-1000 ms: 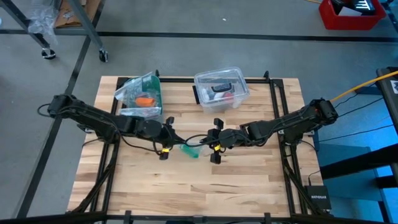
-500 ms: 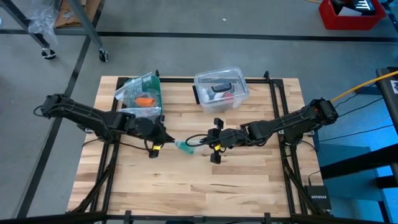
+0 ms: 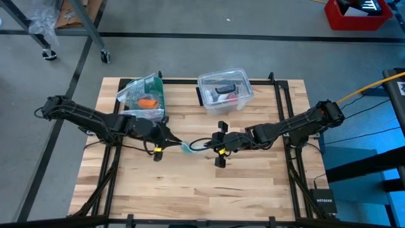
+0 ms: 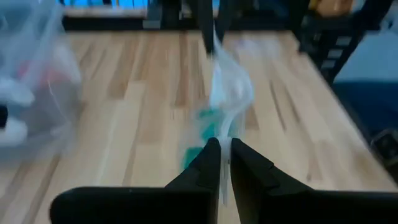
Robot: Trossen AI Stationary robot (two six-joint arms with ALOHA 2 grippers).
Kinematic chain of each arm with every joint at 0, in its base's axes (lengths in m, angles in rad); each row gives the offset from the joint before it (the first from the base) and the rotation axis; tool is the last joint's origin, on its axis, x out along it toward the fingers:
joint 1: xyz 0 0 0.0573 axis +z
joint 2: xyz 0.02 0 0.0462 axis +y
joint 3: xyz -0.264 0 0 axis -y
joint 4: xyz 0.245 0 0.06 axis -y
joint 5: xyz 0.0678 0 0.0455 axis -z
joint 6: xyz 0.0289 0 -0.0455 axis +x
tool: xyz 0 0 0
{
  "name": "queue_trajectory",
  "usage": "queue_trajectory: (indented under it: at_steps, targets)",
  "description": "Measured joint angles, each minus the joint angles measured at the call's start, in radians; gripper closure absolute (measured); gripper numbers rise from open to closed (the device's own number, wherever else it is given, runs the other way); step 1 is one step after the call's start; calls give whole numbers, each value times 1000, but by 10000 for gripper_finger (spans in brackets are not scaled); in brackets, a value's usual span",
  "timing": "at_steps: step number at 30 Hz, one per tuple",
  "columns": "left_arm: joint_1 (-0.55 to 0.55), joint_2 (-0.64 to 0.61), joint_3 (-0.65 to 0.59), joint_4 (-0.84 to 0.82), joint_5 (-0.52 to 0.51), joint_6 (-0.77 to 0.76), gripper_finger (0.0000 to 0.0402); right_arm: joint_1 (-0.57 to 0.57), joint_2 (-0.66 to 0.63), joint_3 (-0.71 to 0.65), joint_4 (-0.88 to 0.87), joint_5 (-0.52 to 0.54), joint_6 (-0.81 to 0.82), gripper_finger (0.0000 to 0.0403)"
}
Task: Roll bandage
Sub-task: Close the transparent zip bag, then put the transparent zip bag into the green bin
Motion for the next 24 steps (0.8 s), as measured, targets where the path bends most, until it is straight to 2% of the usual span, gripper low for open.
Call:
queue_trajectory:
  at_steps: [3, 9, 13, 17, 24]
  targets:
    - [0, 4, 0, 89, -2, -1, 357, 0, 0, 0, 3, 0, 0, 398]
    - [0, 33, 1, 212, -3, 30, 271, 0, 0, 0, 34, 0, 0, 398]
    - [0, 64, 1, 266, -3, 53, 227, 0, 0, 0, 84, 0, 0, 398]
    - [2, 116, 2, 307, -3, 64, 207, 0, 0, 0, 133, 0, 0, 398]
    - [23, 217, 2, 357, -3, 155, 204, 0, 0, -1, 155, 0, -4, 398]
